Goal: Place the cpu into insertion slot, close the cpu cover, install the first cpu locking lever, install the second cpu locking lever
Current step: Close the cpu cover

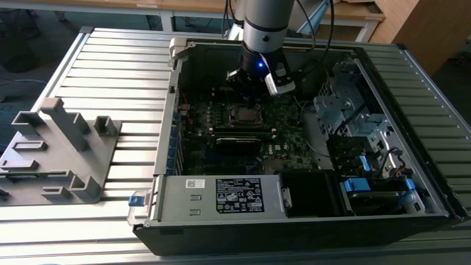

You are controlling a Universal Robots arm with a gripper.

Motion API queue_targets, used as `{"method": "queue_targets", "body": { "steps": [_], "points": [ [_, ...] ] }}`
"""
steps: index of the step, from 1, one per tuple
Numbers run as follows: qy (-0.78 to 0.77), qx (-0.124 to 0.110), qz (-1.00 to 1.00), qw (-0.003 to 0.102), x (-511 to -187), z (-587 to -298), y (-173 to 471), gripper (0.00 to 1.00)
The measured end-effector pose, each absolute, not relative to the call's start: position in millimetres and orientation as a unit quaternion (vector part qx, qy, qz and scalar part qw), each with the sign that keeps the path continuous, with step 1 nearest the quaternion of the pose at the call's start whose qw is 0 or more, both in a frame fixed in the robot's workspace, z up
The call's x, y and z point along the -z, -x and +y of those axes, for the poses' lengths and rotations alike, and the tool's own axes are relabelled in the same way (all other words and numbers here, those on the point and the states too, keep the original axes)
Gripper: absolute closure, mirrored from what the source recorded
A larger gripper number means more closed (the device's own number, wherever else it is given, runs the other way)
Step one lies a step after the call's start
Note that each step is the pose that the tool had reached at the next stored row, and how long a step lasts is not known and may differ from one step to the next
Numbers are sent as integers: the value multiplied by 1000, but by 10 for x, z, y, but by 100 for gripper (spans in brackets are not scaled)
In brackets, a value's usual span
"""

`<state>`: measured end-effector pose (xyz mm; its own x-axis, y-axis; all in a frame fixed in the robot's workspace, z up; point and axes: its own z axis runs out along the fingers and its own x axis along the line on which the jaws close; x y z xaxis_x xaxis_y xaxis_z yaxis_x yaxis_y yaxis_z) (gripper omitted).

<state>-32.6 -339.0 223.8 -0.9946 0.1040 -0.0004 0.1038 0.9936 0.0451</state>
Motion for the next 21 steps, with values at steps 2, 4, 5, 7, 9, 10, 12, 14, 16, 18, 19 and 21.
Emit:
{"method": "queue_targets", "body": {
  "steps": [2,4,5,7,9,10,12,14,16,18,19,21],
  "points": [
    [-52,-23,998,1,-2237,-3390,334,89],
    [-52,-23,998,1,-2235,-3389,355,89],
    [-52,-23,998,2,-2235,-3389,370,89],
    [-52,-23,998,2,-2234,-3390,408,89],
    [-52,-23,998,2,-2233,-3389,450,89],
    [-52,-23,998,2,-2232,-3389,470,89],
    [-52,-23,998,2,-2230,-3389,503,89],
    [-52,-22,998,2,-2220,-3389,520,89],
    [-52,-22,998,2,-2198,-3390,531,89],
    [-52,-22,998,2,-2172,-3389,541,89],
    [-52,-22,998,2,-2163,-3389,547,89],
    [-52,-22,998,2,-2153,-3390,581,89]
  ]
}}
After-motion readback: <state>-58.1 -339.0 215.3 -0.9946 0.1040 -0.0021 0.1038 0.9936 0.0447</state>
